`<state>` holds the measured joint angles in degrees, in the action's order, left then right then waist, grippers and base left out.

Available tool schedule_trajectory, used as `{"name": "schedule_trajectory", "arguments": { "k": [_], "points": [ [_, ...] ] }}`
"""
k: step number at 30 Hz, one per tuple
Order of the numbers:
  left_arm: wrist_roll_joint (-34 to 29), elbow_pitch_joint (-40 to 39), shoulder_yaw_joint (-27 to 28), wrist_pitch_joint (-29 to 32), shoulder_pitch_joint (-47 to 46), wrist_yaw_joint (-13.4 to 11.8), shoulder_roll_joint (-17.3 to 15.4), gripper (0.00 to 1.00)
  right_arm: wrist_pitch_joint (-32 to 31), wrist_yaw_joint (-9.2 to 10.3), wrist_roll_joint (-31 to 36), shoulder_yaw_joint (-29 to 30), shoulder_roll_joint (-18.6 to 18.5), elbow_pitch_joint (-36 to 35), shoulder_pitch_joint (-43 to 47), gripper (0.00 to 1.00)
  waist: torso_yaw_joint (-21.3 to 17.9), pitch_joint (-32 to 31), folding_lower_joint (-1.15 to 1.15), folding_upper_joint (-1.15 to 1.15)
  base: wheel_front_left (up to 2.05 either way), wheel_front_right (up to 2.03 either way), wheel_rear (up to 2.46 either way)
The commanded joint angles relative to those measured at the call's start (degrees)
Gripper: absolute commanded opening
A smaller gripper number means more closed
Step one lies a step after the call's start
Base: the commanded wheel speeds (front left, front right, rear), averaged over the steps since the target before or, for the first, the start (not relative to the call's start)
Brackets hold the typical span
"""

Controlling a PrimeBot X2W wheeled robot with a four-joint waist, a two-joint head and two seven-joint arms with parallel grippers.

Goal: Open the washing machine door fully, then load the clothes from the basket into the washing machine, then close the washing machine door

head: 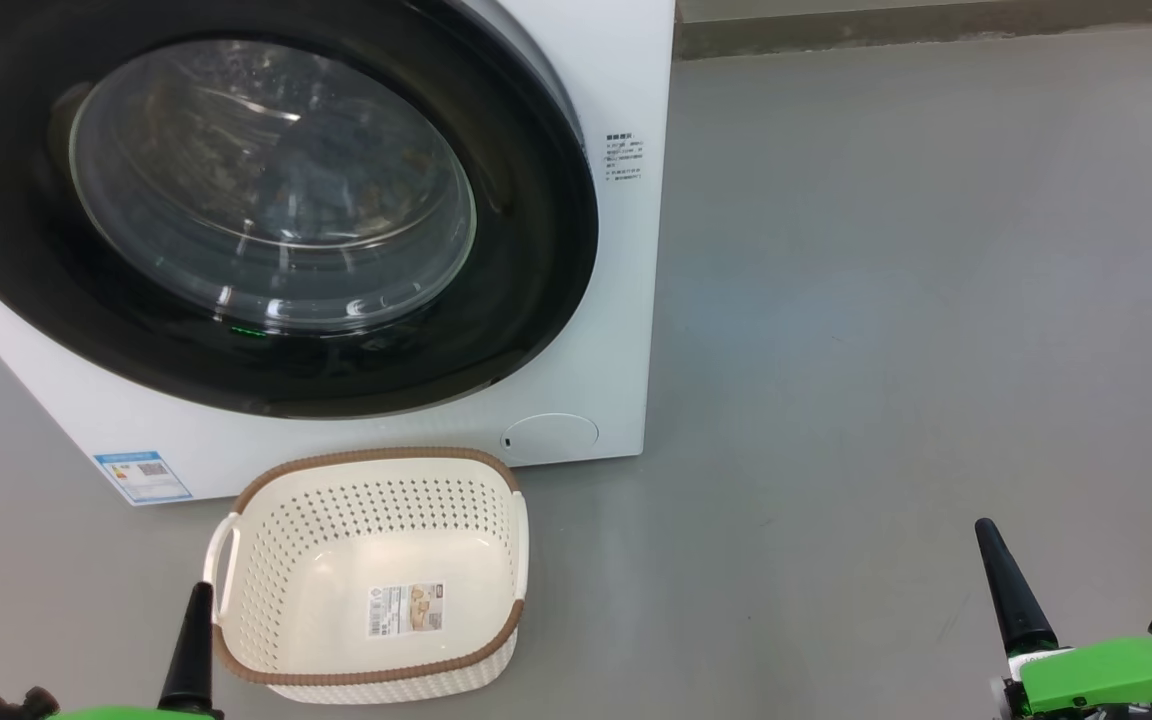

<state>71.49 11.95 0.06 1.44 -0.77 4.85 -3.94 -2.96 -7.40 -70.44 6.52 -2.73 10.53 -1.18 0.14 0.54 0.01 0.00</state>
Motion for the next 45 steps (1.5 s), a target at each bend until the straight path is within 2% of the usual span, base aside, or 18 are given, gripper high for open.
{"name": "schedule_trajectory", "arguments": {
  "k": [1,33,45],
  "points": [
    [1.5,-0.9,1.9,0.3,-2.9,0.8,-0.7,0.0,-0.2,-0.07,-1.7,-0.7,-0.6,-1.1,-2.4,0.0,0.0,0.0,0.0,0.0,0.0,0.0,0.0],
    [20.9,2.0,5.6,4.3,-5.3,2.6,0.5,0.0,-3.1,-0.09,-21.7,-0.5,-0.5,3.4,-4.9,0.0,-0.1,-0.4,0.0,0.0,0.0,0.0,0.0],
    [21.2,2.1,5.8,4.5,-5.4,2.6,0.6,0.0,-3.2,-0.09,-22.1,-0.4,-0.5,3.5,-5.0,0.0,-0.1,-0.4,0.0,0.0,0.0,0.0,0.0]
  ]
}}
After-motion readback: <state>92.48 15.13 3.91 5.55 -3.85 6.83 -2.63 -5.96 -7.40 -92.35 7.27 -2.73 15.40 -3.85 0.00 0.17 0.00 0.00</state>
